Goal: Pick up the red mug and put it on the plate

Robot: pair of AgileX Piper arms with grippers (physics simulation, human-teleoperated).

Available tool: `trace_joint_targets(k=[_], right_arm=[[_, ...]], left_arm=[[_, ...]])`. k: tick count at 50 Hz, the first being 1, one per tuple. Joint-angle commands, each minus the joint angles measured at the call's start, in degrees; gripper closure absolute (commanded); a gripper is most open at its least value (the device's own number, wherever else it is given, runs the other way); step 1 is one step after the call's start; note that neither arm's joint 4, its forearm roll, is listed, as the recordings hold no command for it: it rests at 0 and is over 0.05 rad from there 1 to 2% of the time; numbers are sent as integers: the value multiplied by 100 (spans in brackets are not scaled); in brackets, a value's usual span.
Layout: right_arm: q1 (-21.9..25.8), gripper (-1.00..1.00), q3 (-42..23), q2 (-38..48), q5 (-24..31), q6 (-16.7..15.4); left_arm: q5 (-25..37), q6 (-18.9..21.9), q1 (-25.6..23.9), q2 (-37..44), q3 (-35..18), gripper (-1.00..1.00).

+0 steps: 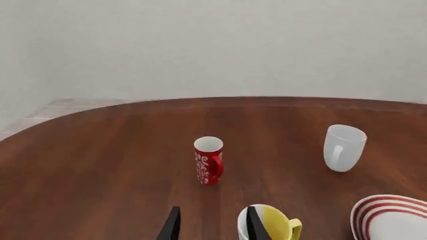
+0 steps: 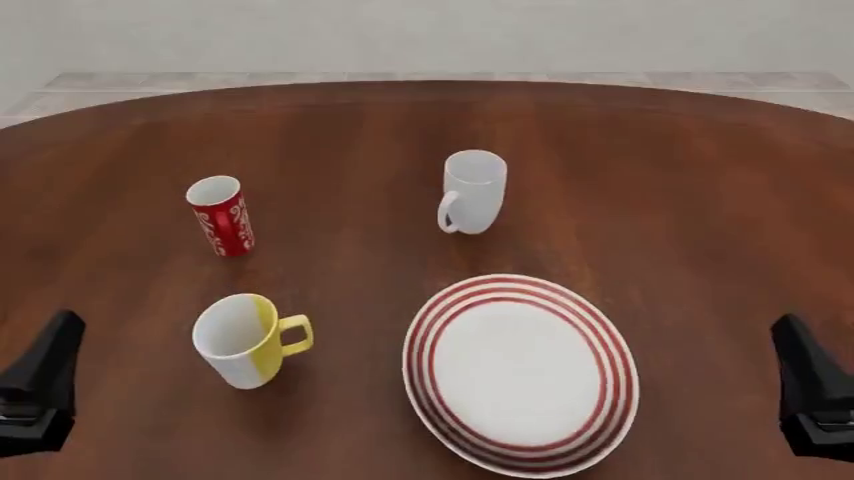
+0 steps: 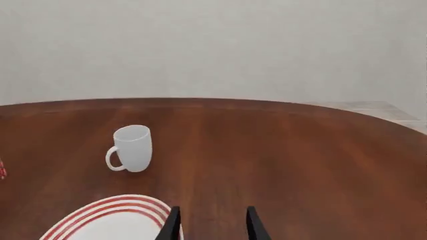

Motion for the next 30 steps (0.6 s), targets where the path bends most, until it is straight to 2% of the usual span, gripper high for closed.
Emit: trace_joint_targets(k=[1, 4, 9, 20, 30], right_arm=[[-20, -100, 9, 62, -29, -39], [-21, -100, 10, 52, -13, -40], [-14, -100, 23, 83, -44, -53], [-12, -100, 24, 132, -73, -68], [-15, -100, 23, 207, -144, -72]], left_arm=[[2, 16, -58, -127, 53, -100], [-123, -29, -15, 40, 61, -100], [-89, 311, -6, -164, 79, -100], [-139, 284, -22, -104, 56, -100], [-181, 199, -131, 382, -448, -100]])
